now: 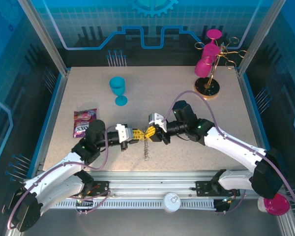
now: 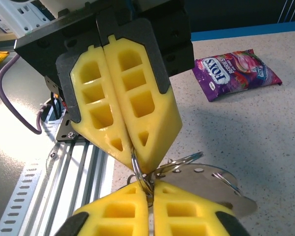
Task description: Put the keys on the keyring
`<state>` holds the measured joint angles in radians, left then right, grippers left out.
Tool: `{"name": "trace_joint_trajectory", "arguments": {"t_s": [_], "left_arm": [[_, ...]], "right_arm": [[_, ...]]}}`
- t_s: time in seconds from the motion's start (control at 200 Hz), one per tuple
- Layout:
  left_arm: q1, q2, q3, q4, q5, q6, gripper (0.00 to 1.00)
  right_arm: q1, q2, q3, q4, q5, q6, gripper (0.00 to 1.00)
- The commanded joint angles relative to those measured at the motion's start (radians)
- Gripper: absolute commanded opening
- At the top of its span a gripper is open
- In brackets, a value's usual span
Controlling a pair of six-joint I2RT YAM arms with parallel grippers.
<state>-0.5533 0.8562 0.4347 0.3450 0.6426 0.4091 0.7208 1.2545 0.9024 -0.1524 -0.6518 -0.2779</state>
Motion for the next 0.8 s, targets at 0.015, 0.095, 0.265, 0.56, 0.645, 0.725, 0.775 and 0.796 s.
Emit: {"name": "trace_joint_trajectory", "arguments": {"t_s": [0.015,0.095,0.265,0.56,0.645,0.725,0.775,0.796], "left_arm": [[-0.007,-0.001,-0.004,0.044,0.015,-0.013,0.0],[-0.006,0.01,0.012,0.0,-0.001,0.0,0.07],[-0.006,0.033,0.055,-0.106,-0.007,0.043,0.15],[-0.008,0.052,0.09,-0.214,-0.02,0.094,0.13],[-0.008,0.055,0.094,-0.228,-0.022,0.1,0.11],[-0.007,0.058,0.099,-0.233,-0.02,0.1,0.1],[-0.007,0.06,0.101,-0.237,-0.016,0.102,0.08],[-0.008,0.06,0.101,-0.239,-0.015,0.103,0.06]], "right_arm": [[0.011,0.003,0.042,0.005,-0.017,-0.024,0.0],[0.012,0.001,0.064,-0.056,0.0,-0.06,0.0],[0.034,0.035,0.162,-0.279,0.074,-0.188,0.0],[0.093,0.149,0.36,-0.584,0.226,-0.342,0.0],[0.109,0.181,0.414,-0.643,0.246,-0.367,0.0],[0.12,0.208,0.455,-0.68,0.254,-0.379,0.0],[0.124,0.216,0.469,-0.688,0.25,-0.379,0.0],[0.125,0.217,0.473,-0.688,0.246,-0.378,0.0]]}}
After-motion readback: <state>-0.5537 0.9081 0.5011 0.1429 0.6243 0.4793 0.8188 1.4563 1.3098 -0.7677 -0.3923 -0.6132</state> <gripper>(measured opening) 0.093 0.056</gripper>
